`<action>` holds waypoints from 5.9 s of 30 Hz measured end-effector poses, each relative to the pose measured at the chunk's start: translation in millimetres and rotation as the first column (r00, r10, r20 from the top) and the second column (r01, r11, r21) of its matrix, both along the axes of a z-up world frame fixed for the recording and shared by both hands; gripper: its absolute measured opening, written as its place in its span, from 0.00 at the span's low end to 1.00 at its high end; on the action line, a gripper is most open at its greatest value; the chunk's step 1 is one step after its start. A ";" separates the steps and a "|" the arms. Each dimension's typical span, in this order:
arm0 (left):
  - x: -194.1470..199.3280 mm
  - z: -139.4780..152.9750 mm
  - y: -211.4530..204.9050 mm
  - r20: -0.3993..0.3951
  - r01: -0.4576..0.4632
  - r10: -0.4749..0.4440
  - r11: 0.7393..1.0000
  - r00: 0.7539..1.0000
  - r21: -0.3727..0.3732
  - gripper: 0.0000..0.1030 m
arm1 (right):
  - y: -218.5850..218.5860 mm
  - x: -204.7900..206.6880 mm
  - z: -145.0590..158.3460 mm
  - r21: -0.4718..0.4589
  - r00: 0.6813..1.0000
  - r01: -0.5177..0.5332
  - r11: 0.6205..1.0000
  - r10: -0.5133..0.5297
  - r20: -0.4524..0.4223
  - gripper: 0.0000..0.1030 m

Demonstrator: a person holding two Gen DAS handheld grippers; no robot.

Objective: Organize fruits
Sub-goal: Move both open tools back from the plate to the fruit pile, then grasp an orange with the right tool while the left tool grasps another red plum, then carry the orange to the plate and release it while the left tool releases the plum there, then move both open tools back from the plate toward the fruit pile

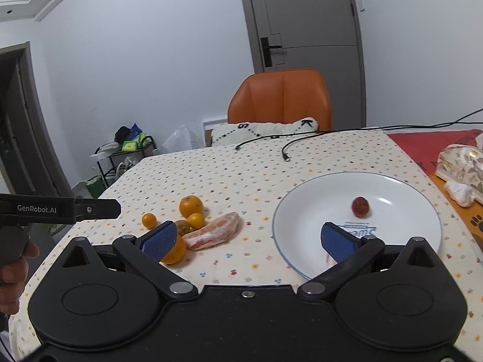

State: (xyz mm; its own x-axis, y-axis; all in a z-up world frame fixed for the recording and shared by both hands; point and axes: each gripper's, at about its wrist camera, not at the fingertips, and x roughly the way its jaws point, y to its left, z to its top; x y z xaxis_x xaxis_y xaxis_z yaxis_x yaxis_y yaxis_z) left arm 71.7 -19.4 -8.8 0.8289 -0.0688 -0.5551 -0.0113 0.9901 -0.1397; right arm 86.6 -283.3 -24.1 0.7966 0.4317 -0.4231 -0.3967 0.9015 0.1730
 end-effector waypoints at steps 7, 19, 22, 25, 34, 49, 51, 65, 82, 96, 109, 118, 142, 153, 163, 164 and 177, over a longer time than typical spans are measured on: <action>1.8 -11.6 11.1 -0.024 -0.015 0.015 1.000 1.000 -0.005 0.86 | 14.1 5.9 -4.2 -0.005 0.998 -0.046 0.999 0.046 -0.040 0.81; 12.0 -37.3 25.6 -0.092 -0.008 0.003 0.998 0.996 -0.054 0.58 | 41.4 15.8 -10.9 -0.031 0.989 -0.125 0.992 0.122 -0.087 0.69; 15.2 -41.2 27.1 -0.100 0.000 -0.007 0.998 0.995 -0.067 0.54 | 47.1 18.2 -12.9 -0.034 0.985 -0.142 0.989 0.138 -0.101 0.65; 19.1 -46.4 27.7 -0.115 0.008 -0.017 0.997 0.993 -0.081 0.53 | 53.5 20.2 -14.1 -0.038 0.982 -0.162 0.986 0.157 -0.110 0.64; 34.3 -63.0 24.0 -0.154 0.048 -0.065 0.993 0.986 -0.108 0.42 | 68.1 29.2 -17.8 -0.037 0.970 -0.204 0.978 0.196 -0.142 0.58; 50.4 -71.5 31.7 -0.158 0.056 -0.078 0.989 0.984 -0.139 0.22 | 86.2 42.6 -30.4 -0.027 0.954 -0.245 0.969 0.237 -0.183 0.55; 48.5 -70.5 35.9 -0.161 0.049 -0.072 0.989 0.984 -0.142 0.21 | 89.0 42.7 -32.2 -0.025 0.951 -0.254 0.967 0.245 -0.188 0.54; 36.8 -51.8 39.2 -0.125 0.043 -0.060 0.990 0.990 -0.133 0.21 | 101.1 43.0 -36.1 -0.031 0.948 -0.261 0.965 0.250 -0.198 0.35; 19.4 -22.7 8.7 -0.061 0.095 -0.102 0.989 0.993 -0.116 0.21 | 61.8 16.8 -13.1 -0.021 0.970 -0.210 0.977 0.206 -0.130 0.28; 24.3 -13.6 -20.8 -0.042 0.136 -0.142 0.984 0.989 -0.111 0.21 | 21.8 11.5 -3.5 0.005 0.984 -0.153 0.988 0.153 -0.091 0.28; 40.1 -9.5 -53.7 -0.021 0.204 -0.207 0.973 0.978 -0.111 0.21 | -20.5 20.9 6.2 0.014 0.997 -0.050 0.999 0.051 -0.059 0.28; 52.0 -7.8 -72.8 -0.015 0.244 -0.247 0.964 0.969 -0.105 0.21 | -48.9 31.6 9.6 0.016 0.999 0.027 1.000 -0.026 -0.042 0.28; 95.9 -28.7 -130.7 -0.052 0.353 -0.360 0.929 0.932 -0.110 0.22 | -107.6 57.6 -22.1 0.020 0.976 0.184 0.983 -0.181 -0.119 0.28; 103.0 -29.5 -147.4 -0.048 0.379 -0.384 0.921 0.922 -0.093 0.31 | -109.6 49.4 -21.6 0.054 0.978 0.177 0.983 -0.169 -0.119 0.31; 90.8 -22.7 -127.8 -0.052 0.308 -0.310 0.951 0.949 -0.043 0.62 | -93.7 43.2 -22.7 0.065 0.984 0.141 0.988 -0.132 -0.124 0.40; 90.0 -22.4 -124.7 -0.053 0.303 -0.305 0.952 0.951 -0.044 0.63 | -92.0 42.5 -22.0 0.067 0.984 0.137 0.988 -0.128 -0.122 0.42; 74.8 -17.0 -92.7 -0.046 0.225 -0.226 0.974 0.973 -0.027 0.76 | -70.9 36.7 -15.3 0.084 0.992 0.084 0.993 -0.075 -0.104 0.57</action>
State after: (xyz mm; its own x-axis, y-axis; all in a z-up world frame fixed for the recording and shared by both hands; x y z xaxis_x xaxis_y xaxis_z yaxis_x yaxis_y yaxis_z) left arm 146.5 -112.1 -25.8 0.7626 -0.2633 -0.5908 0.2046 0.9647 -0.1658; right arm 123.3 -354.2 -39.5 0.7854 0.4079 -0.4657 -0.3011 0.9090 0.2883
